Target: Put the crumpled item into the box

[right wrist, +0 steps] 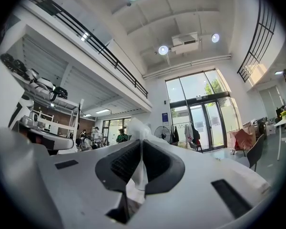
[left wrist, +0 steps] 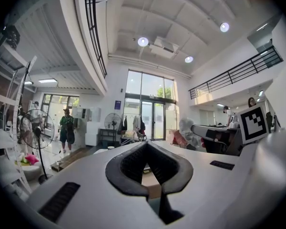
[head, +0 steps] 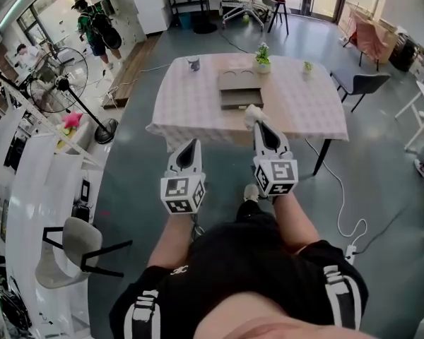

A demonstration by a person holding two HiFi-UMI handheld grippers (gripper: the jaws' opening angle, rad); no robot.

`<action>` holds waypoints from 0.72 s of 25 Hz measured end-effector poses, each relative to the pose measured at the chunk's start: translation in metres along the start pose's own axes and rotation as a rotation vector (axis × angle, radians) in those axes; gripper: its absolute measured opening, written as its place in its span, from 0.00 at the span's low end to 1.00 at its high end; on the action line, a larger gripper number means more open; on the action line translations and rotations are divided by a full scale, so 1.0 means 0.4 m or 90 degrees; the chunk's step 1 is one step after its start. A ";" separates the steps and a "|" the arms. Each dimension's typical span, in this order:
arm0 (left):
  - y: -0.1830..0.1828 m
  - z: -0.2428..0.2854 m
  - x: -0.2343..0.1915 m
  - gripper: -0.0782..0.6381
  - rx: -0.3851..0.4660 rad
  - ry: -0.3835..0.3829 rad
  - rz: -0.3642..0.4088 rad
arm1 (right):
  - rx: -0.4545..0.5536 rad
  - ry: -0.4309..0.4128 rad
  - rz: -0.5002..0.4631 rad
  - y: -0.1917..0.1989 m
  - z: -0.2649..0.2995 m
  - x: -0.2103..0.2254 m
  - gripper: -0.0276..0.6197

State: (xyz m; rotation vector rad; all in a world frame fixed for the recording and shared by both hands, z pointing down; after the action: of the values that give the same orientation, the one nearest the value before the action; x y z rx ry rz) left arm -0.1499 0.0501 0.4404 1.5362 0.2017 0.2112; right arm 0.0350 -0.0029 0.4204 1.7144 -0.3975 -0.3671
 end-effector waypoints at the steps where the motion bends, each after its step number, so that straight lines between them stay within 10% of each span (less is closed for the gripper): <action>1: 0.001 0.028 -0.008 0.10 -0.001 -0.001 0.000 | -0.001 0.000 0.002 0.006 0.027 0.013 0.07; 18: -0.052 0.669 -0.087 0.10 -0.040 -0.014 -0.013 | -0.034 -0.036 0.026 0.065 0.562 0.367 0.07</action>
State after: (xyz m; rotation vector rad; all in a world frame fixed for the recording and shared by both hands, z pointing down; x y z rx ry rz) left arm -0.1138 -0.2177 0.4264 1.4721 0.1915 0.1832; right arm 0.0617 -0.2709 0.4034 1.6442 -0.4598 -0.3936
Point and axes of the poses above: the fingertips, and each gripper's own axes: z forward along the fingers, x to its right, y out of its underside, the point moved 2 cm from there along -z, backward along the fingers
